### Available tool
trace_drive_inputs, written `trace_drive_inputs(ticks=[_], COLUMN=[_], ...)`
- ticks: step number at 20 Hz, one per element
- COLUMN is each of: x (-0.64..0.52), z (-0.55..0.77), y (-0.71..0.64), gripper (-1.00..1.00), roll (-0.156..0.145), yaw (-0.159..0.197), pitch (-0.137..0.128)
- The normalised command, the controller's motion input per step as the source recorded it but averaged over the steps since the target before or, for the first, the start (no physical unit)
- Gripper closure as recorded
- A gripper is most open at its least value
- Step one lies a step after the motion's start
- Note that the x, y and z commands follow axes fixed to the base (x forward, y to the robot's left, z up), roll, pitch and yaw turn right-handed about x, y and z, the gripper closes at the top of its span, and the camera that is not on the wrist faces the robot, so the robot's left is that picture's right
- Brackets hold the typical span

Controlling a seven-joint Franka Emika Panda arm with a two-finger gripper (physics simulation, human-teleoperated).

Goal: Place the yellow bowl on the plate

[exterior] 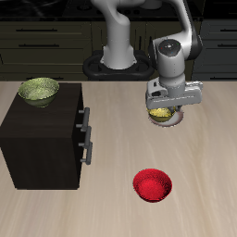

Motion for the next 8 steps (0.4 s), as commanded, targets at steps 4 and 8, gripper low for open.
trace_drive_inputs(ticks=[4,8], x=[-0.15,-0.08], z=[-0.19,-0.13], y=[0.12,0.03], gripper=[1.00,1.00], roll=[0.049,0.023], yaw=[-0.022,0.019], pitch=[0.038,0.030])
